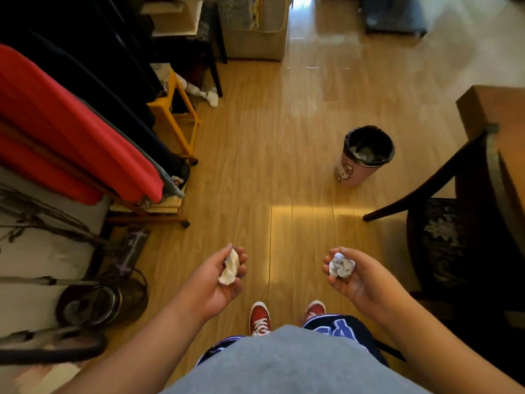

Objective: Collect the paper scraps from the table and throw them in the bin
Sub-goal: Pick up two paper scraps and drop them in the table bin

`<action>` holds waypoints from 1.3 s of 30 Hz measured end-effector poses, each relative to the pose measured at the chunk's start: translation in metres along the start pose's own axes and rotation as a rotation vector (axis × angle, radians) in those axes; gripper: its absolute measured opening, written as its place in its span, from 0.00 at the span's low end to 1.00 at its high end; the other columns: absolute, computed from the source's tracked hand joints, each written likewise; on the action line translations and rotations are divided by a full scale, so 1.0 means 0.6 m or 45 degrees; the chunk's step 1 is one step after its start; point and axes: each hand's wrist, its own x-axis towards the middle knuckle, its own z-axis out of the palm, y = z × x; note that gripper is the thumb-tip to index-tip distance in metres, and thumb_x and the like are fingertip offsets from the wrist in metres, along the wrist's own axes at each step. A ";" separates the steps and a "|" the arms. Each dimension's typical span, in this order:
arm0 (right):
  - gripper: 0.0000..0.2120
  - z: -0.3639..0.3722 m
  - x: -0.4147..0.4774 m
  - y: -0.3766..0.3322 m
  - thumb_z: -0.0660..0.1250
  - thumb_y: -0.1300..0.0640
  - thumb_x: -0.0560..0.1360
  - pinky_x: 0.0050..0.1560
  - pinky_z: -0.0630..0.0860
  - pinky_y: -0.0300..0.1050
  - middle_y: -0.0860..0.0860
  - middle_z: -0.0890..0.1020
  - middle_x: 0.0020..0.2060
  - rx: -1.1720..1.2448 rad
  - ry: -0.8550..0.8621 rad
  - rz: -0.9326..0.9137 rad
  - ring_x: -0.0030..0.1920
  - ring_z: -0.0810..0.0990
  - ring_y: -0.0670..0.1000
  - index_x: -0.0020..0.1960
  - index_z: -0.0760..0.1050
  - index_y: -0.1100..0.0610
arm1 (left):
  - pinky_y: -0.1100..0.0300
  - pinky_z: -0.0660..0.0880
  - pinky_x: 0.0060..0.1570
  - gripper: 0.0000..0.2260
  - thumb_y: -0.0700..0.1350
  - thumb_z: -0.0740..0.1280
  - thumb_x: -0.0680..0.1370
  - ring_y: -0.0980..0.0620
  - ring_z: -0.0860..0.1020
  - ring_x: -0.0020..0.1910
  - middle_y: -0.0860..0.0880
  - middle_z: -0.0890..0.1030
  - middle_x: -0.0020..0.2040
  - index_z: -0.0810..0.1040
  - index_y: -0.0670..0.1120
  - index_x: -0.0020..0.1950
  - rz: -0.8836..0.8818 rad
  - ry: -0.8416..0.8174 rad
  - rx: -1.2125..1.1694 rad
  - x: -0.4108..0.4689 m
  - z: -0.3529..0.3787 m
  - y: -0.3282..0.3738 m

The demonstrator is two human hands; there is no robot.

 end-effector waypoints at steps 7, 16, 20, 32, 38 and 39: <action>0.13 0.005 0.106 -0.088 0.67 0.57 0.75 0.36 0.82 0.45 0.59 0.85 0.42 0.028 0.100 0.079 0.43 0.85 0.57 0.55 0.78 0.63 | 0.65 0.72 0.20 0.11 0.50 0.63 0.78 0.54 0.79 0.29 0.49 0.81 0.35 0.81 0.46 0.42 0.027 -0.011 -0.003 0.115 0.100 0.129; 0.09 0.071 0.307 -0.284 0.65 0.58 0.76 0.37 0.81 0.46 0.61 0.83 0.46 -0.070 0.073 0.139 0.46 0.83 0.58 0.52 0.78 0.62 | 0.65 0.71 0.22 0.12 0.49 0.63 0.78 0.54 0.78 0.31 0.48 0.81 0.36 0.82 0.45 0.41 0.094 0.047 -0.067 0.254 0.237 0.317; 0.10 0.147 0.385 -0.382 0.67 0.57 0.75 0.37 0.81 0.47 0.61 0.84 0.46 -0.160 -0.009 0.128 0.45 0.84 0.57 0.53 0.79 0.62 | 0.64 0.71 0.21 0.14 0.49 0.63 0.78 0.53 0.78 0.30 0.48 0.82 0.36 0.84 0.45 0.38 0.130 0.148 -0.156 0.287 0.251 0.384; 0.07 0.440 0.641 -0.610 0.64 0.57 0.75 0.36 0.80 0.44 0.54 0.84 0.38 -0.246 -0.212 0.080 0.40 0.83 0.53 0.49 0.77 0.58 | 0.66 0.72 0.20 0.13 0.49 0.63 0.79 0.53 0.78 0.28 0.48 0.81 0.35 0.82 0.44 0.40 0.104 0.259 -0.275 0.453 0.265 0.666; 0.08 0.490 0.711 -0.717 0.65 0.57 0.75 0.34 0.81 0.43 0.56 0.84 0.39 -0.051 -0.061 0.030 0.39 0.84 0.53 0.51 0.77 0.61 | 0.65 0.73 0.22 0.12 0.50 0.63 0.79 0.53 0.79 0.30 0.48 0.82 0.36 0.81 0.45 0.43 0.041 0.196 -0.081 0.550 0.345 0.845; 0.08 0.486 0.718 -0.734 0.65 0.57 0.75 0.33 0.81 0.43 0.56 0.85 0.39 -0.004 -0.028 0.018 0.38 0.84 0.53 0.51 0.78 0.61 | 0.65 0.73 0.22 0.12 0.50 0.63 0.79 0.53 0.79 0.30 0.48 0.82 0.35 0.82 0.45 0.42 0.028 0.181 -0.038 0.566 0.365 0.869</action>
